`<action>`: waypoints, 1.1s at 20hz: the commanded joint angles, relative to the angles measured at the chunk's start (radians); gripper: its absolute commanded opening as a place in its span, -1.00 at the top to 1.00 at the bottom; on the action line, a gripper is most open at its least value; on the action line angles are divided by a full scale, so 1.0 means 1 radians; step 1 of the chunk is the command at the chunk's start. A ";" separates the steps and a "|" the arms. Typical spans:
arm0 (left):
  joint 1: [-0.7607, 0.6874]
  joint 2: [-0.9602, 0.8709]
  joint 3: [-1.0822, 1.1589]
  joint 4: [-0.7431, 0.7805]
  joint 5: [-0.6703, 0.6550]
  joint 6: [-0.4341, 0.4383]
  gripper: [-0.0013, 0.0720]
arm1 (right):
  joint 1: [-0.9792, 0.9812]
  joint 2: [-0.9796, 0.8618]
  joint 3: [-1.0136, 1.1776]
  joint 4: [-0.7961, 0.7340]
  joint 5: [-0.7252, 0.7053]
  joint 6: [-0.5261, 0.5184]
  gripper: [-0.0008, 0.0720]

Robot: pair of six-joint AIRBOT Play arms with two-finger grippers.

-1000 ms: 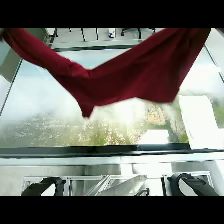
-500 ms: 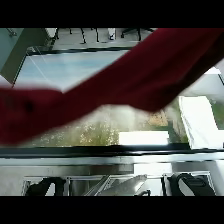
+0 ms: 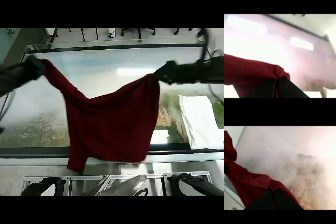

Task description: Fold the shirts.

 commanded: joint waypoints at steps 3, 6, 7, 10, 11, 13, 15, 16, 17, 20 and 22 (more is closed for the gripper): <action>-0.089 -0.565 0.175 0.018 0.034 0.016 0.93 | -0.002 -0.407 -0.137 0.056 0.199 -0.074 0.92; -0.074 -0.735 0.398 0.017 0.211 0.015 0.89 | -0.031 -0.513 -0.063 0.072 0.219 -0.088 0.91; -0.055 -0.761 0.471 0.017 0.286 0.015 0.02 | -0.054 -0.514 -0.035 0.072 0.203 -0.094 0.89; 0.041 -0.756 0.623 0.020 0.513 0.016 -0.92 | -0.168 -0.471 0.052 0.052 0.016 -0.110 -0.64; 0.082 -0.739 0.651 0.021 0.584 0.021 -0.92 | -0.212 -0.443 0.056 0.051 -0.044 -0.125 -0.62; 0.161 -0.687 0.664 0.033 0.738 0.042 -0.92 | -0.281 -0.381 0.033 0.011 -0.165 -0.152 -0.06; 0.212 -0.602 0.560 0.120 0.873 0.060 -0.92 | -0.310 -0.286 -0.095 -0.061 -0.219 -0.165 -0.03; 0.225 -0.541 0.456 0.163 0.893 0.083 -0.92 | -0.315 -0.229 -0.194 -0.091 -0.214 -0.177 -0.03; 0.236 -0.472 0.329 0.183 0.876 0.094 -0.92 | -0.321 -0.175 -0.292 -0.113 -0.203 -0.187 -0.03; 0.277 -0.255 -0.130 0.175 0.742 0.146 -0.92 | -0.353 -0.018 -0.571 -0.146 -0.126 -0.195 -0.04; 0.292 -0.167 -0.380 0.174 0.664 0.199 -0.92 | -0.360 0.061 -0.706 -0.142 -0.066 -0.195 -0.42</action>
